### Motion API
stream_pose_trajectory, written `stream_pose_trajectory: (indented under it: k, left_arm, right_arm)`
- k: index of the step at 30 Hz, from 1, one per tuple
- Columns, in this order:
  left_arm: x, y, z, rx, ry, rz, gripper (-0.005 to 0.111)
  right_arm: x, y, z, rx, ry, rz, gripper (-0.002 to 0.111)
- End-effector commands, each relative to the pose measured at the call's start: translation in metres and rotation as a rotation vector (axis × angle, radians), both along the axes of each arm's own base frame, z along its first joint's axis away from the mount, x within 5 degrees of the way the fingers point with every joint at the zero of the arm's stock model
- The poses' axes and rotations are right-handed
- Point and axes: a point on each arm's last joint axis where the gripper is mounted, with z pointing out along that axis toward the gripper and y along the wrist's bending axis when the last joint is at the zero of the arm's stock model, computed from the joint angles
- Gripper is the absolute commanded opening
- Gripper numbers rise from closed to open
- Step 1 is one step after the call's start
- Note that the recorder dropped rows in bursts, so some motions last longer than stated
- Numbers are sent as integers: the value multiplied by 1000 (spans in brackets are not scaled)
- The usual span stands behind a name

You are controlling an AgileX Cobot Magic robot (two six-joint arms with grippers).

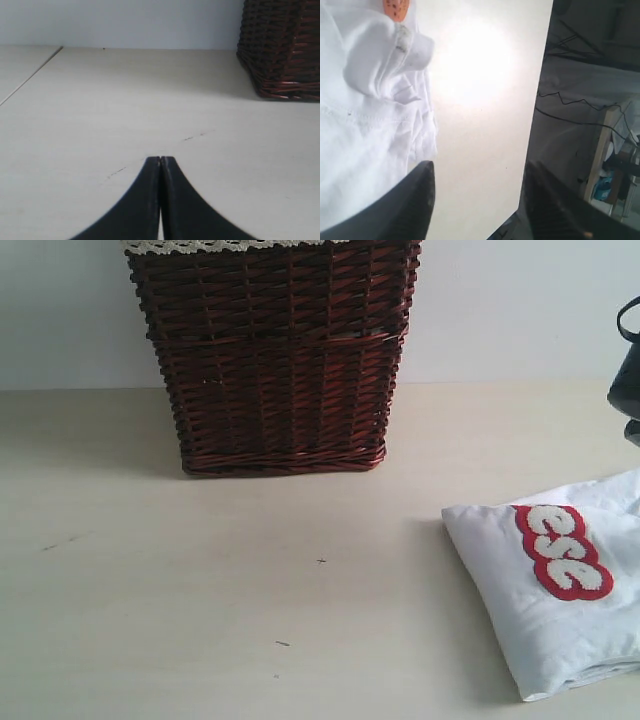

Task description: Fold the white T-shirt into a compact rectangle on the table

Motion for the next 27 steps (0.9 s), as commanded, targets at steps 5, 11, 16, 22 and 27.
stream_pose_trajectory:
  k: [5,11,16,22,27]
  left_arm:
    - [0,0,1,-4,-15,-2,0]
    - [0,0,1,-4,-15,-2,0]
    - [0,0,1,-3,-15,-2,0]
    - [0,0,1,-3,-15,-2,0]
    - [0,0,1,-3,-15,-2,0]
  right_arm:
    - [6,29,9,217,-15,40,39]
    - [-4,85,-6,677,78,178,0]
    - [-10,103,-40,839,81,160,0]
    - [-14,112,-71,933,147,121,0]
    - [-16,139,-75,1123,151,161,0]
